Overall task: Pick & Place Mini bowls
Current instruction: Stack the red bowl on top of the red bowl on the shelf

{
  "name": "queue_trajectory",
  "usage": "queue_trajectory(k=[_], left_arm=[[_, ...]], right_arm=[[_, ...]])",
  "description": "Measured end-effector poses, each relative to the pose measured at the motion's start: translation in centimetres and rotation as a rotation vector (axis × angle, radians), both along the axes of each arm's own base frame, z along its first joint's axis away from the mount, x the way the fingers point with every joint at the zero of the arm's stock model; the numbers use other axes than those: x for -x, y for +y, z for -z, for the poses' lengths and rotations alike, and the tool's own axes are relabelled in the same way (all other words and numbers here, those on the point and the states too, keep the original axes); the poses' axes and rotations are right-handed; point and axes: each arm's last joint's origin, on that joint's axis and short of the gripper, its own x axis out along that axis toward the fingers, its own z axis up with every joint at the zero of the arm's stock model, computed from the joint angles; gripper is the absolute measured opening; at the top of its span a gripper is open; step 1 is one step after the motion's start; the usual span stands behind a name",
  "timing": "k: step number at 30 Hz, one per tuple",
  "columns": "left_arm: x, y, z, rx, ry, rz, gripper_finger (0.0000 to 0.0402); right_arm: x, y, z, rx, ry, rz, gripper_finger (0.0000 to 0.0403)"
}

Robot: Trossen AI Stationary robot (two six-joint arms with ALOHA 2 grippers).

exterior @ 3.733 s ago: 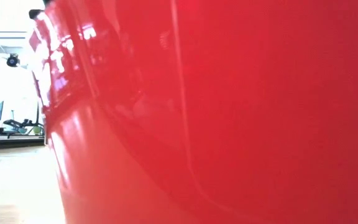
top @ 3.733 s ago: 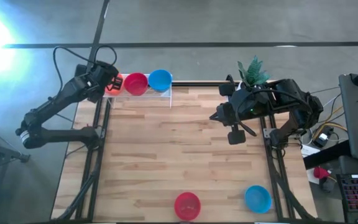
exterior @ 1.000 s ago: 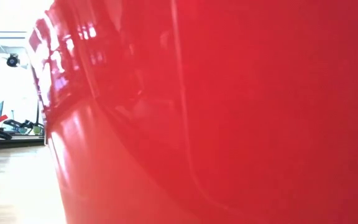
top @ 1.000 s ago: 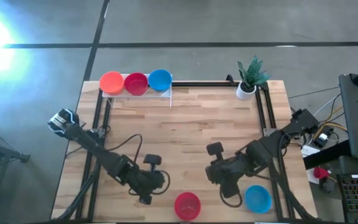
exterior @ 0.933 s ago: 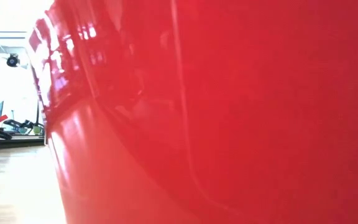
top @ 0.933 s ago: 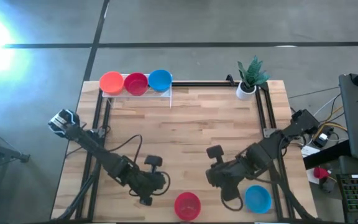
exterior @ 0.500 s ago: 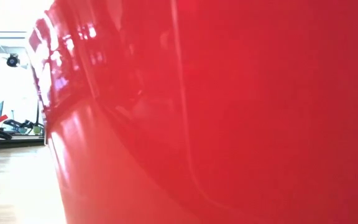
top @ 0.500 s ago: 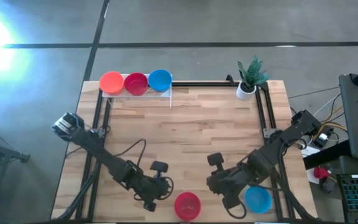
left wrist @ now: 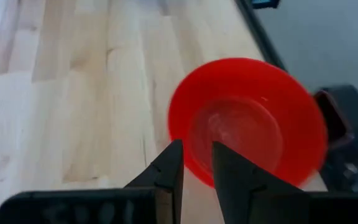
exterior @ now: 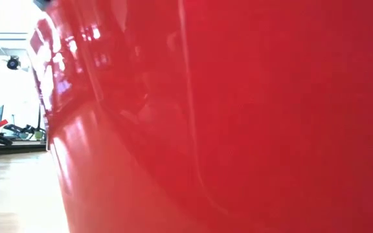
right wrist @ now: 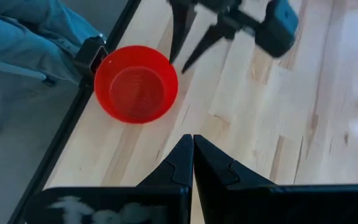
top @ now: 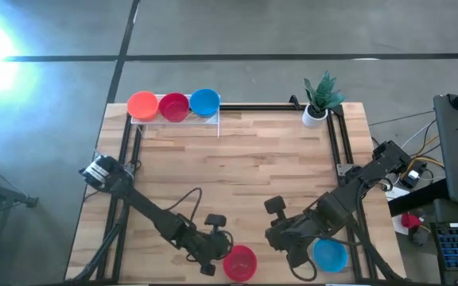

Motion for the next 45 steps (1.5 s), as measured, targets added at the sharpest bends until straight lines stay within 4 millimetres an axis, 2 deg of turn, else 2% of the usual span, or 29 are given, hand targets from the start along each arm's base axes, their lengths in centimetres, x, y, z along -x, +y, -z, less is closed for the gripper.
queue_trajectory(k=[4,13,23,32,45], left_arm=[[-0.7,0.5,1.1,0.016,0.026,-0.049,0.0076],[-1.3,1.0,1.8,0.072,0.042,-0.111,0.0076],[-1.4,0.8,2.7,0.073,0.07,-0.093,0.0076],[-1.5,1.0,1.3,0.076,0.039,-0.057,0.0076],[-1.5,1.3,2.0,0.114,0.073,-0.092,0.0076]], right_arm=[[0.1,0.1,0.0,0.0,0.0,-0.004,0.0008],[0.2,0.3,0.0,0.001,0.001,-0.011,0.0008],[0.2,0.3,0.0,0.003,0.002,-0.01,0.0008],[0.3,0.2,0.0,0.006,0.007,-0.01,0.0008],[0.3,0.2,0.0,0.005,0.006,-0.01,0.0008]])
